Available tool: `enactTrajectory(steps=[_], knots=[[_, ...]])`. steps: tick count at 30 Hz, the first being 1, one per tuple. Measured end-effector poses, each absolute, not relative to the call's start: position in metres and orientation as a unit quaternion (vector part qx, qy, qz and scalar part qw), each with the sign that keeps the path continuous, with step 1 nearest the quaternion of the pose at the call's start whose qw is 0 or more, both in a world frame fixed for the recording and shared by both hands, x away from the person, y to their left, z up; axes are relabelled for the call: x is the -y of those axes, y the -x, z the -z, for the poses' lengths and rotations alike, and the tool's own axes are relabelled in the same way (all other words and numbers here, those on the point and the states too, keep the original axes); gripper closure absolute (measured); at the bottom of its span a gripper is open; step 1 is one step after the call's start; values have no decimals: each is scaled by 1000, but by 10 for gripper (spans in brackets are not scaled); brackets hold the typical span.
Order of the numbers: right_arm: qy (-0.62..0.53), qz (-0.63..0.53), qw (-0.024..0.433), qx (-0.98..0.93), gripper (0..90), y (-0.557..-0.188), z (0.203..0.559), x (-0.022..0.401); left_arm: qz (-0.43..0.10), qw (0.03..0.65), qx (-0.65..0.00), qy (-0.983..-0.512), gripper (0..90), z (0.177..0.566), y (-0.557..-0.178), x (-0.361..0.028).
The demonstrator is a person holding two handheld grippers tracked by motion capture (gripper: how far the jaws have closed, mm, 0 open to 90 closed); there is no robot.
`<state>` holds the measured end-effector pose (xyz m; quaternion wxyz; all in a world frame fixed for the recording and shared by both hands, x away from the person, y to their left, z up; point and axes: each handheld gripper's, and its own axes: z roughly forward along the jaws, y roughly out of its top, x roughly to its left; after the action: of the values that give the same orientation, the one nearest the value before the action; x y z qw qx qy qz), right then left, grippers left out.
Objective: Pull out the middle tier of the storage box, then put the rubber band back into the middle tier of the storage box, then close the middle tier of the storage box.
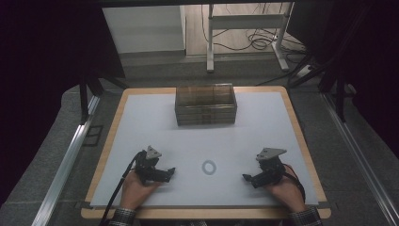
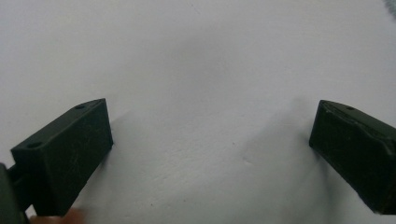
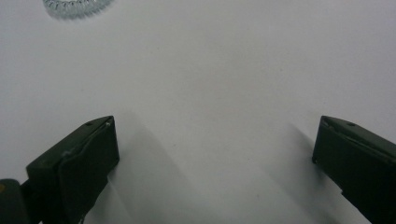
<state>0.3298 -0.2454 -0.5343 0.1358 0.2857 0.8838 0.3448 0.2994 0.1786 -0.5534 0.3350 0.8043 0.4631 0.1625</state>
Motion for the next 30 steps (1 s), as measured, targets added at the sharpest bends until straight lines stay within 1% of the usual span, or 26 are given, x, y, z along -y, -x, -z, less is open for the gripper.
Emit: enactTrajectory(steps=[30], knots=[[-289,-346,137,-882,0,-329,535,246,-163,335,-463,-804,0,553,-299,-179]])
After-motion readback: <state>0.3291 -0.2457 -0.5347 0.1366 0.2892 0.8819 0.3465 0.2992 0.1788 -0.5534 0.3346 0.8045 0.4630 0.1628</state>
